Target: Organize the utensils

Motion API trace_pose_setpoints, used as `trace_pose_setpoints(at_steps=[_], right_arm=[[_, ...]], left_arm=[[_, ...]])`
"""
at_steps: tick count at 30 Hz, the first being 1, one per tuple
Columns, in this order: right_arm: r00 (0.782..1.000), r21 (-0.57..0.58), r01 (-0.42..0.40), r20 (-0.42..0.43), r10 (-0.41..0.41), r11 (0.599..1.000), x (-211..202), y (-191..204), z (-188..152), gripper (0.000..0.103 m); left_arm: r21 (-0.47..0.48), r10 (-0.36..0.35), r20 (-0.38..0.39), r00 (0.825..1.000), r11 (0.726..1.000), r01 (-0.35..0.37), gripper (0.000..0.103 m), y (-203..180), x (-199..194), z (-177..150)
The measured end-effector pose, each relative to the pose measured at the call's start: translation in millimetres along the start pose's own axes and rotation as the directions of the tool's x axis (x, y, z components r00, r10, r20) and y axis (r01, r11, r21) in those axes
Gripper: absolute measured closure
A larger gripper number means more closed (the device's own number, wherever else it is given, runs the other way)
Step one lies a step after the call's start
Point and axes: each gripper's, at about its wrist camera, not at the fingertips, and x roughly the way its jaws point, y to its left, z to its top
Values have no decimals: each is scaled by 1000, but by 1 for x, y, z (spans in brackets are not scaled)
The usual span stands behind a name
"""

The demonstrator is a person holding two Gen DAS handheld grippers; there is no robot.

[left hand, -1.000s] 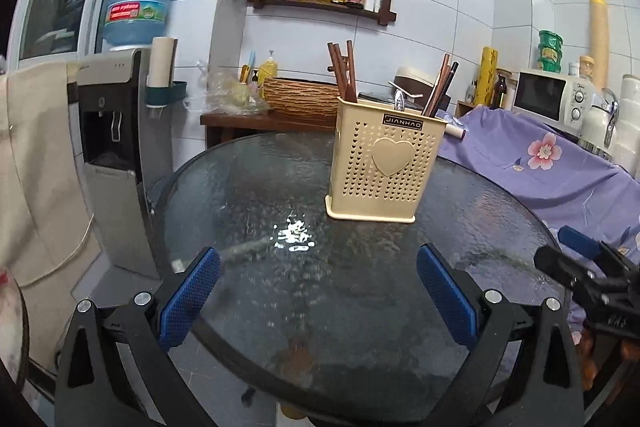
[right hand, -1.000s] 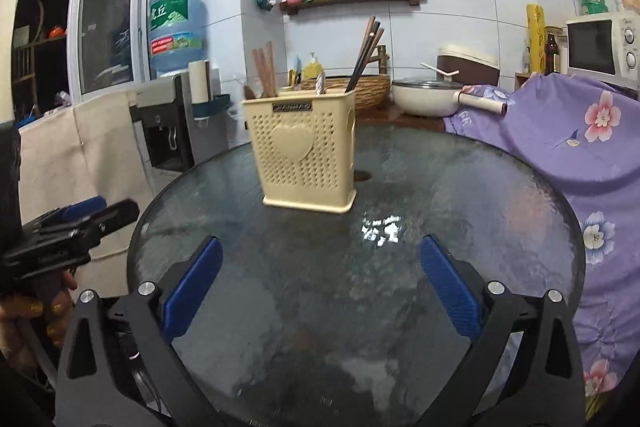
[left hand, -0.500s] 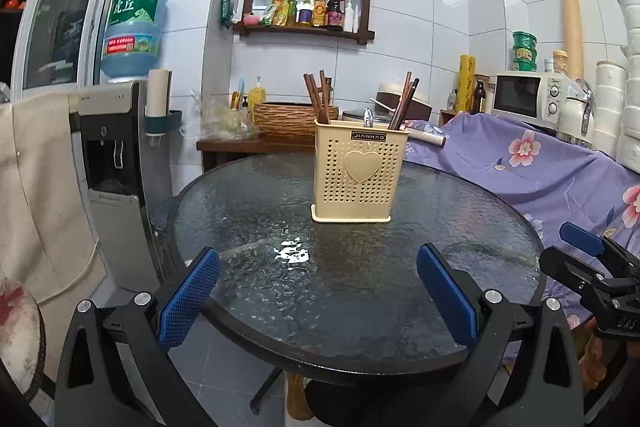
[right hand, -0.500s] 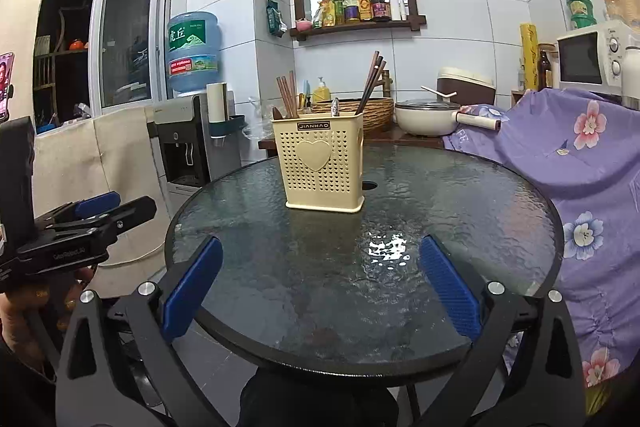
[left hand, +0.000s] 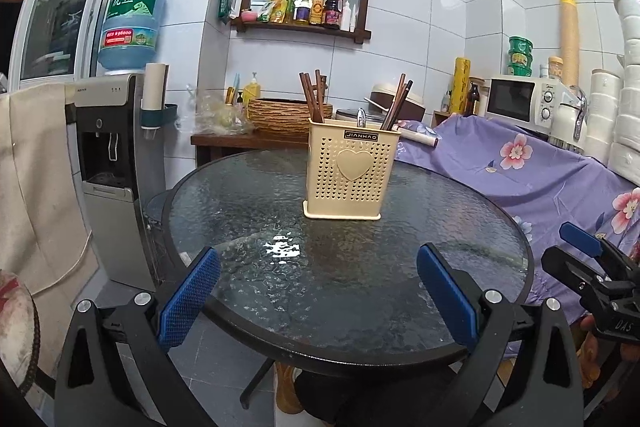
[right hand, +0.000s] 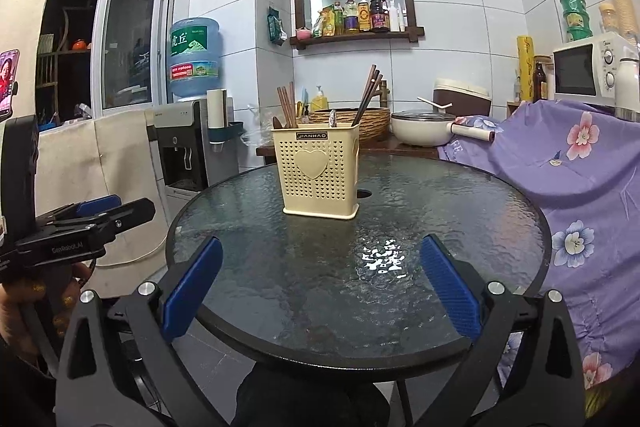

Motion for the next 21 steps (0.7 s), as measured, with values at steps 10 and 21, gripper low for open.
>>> trace_pose_setpoints(at_steps=[10, 21], right_arm=[[1000, 36, -5, -12, 6, 999, 0, -6, -1, 6], [1000, 41, -19, -13, 20, 999, 0, -8, -1, 6]], left_arm=[[-9, 14, -13, 1000, 1000, -15, 6, 3, 3, 0], [-20, 17, -21, 1000, 1000, -17, 6, 5, 3, -1]])
